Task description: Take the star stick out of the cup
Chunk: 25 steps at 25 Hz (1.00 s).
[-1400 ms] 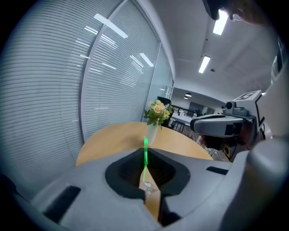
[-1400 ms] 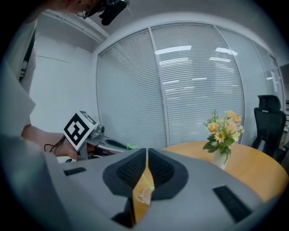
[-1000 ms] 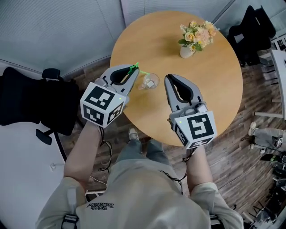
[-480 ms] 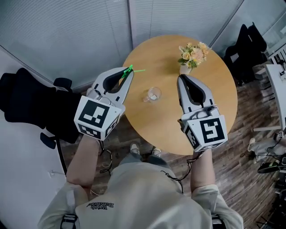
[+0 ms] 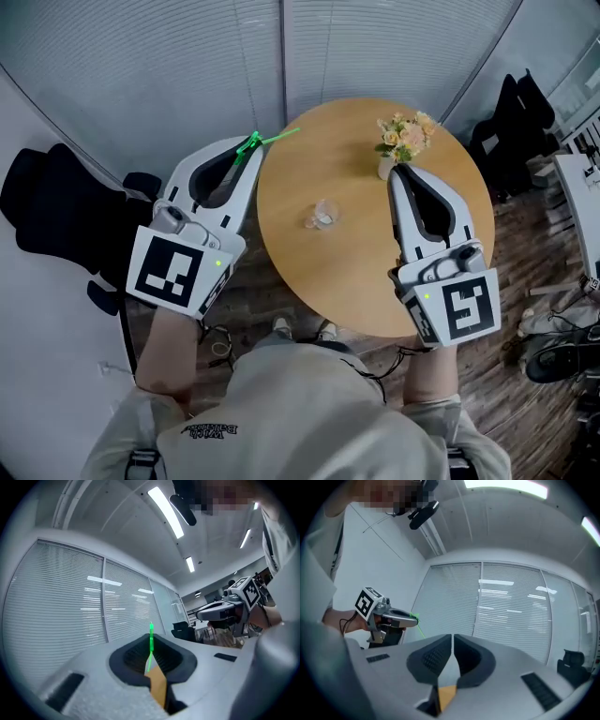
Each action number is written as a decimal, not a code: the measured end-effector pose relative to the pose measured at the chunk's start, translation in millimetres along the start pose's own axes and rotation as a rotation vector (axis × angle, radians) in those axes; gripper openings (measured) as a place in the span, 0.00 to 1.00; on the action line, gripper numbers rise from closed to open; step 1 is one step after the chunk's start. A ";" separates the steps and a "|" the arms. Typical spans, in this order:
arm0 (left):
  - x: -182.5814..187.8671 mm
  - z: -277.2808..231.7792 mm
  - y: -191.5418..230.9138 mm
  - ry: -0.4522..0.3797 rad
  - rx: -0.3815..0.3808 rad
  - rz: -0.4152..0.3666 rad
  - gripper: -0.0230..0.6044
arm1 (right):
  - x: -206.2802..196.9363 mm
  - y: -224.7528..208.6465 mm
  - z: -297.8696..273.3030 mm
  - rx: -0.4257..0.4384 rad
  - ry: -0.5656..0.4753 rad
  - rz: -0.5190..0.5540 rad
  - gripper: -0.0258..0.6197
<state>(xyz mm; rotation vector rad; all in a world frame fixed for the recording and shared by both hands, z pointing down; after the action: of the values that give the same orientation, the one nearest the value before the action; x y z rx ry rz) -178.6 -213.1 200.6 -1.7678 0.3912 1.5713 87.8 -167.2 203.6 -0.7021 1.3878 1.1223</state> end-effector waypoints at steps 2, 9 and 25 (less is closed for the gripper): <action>6.3 9.7 -2.5 -0.015 0.020 -0.009 0.09 | 8.7 0.8 6.8 0.004 -0.019 0.010 0.10; 5.3 20.5 -17.7 -0.049 0.071 0.020 0.09 | 6.6 -4.1 15.7 0.018 0.001 0.037 0.10; -17.2 17.5 -31.7 0.001 0.063 0.070 0.09 | -25.9 -16.8 27.9 0.028 0.075 -0.032 0.10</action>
<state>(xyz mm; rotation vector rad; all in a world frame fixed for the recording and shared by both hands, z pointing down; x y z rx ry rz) -174.2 -183.2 227.1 -1.7231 0.5028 1.5894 118.1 -152.9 228.2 -0.7501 1.4478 1.0583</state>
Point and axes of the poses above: the fingertips, and each gripper's own axes: z backward along the fingers, y to its left, x out of its top, the point moved 10 cm from there along z, backward along the fingers, and after that the axes turned 7 degrees about -x, right-handed, at the moved point
